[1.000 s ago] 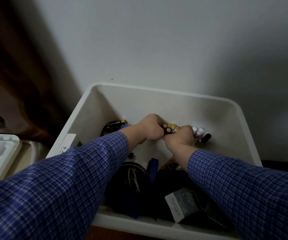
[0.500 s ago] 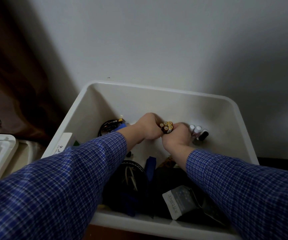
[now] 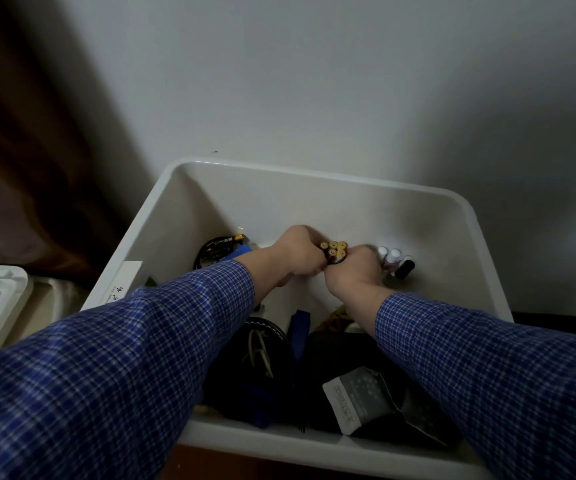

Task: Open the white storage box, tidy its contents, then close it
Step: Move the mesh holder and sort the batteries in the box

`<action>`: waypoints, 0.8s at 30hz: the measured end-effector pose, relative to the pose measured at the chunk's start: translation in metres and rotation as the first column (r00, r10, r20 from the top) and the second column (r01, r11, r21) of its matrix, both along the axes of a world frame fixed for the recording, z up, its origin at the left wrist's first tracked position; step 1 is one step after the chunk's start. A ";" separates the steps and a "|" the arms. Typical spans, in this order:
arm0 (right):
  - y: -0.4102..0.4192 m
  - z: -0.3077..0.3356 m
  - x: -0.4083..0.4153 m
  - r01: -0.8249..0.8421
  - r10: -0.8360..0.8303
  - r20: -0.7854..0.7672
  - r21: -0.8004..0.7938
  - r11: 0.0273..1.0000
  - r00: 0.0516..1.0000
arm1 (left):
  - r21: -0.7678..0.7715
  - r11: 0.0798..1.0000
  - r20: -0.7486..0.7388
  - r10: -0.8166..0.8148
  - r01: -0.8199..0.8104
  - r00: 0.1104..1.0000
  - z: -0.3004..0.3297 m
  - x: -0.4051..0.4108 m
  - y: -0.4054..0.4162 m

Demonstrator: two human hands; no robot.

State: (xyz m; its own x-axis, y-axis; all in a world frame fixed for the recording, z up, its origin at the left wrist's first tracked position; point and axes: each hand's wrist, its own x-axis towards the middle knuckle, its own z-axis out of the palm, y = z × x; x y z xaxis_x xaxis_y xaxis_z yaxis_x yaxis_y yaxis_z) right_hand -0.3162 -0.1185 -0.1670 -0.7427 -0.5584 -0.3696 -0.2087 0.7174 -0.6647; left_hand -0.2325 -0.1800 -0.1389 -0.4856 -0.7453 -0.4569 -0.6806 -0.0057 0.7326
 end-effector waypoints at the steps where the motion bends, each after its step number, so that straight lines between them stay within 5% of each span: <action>1: 0.000 0.001 0.000 0.002 -0.002 0.007 -0.003 1.000 1.000 | 0.026 1.000 -0.001 0.016 -0.016 1.000 0.000 0.000 0.001; 10: 0.000 0.004 0.005 0.032 -0.032 0.035 0.026 0.999 0.999 | 0.266 0.942 -0.115 0.243 -0.206 0.963 -0.002 0.000 0.000; 24: 0.007 0.023 0.013 0.047 -0.048 0.007 0.064 0.997 0.999 | 0.307 0.945 0.077 0.093 -0.112 0.993 0.018 0.007 -0.001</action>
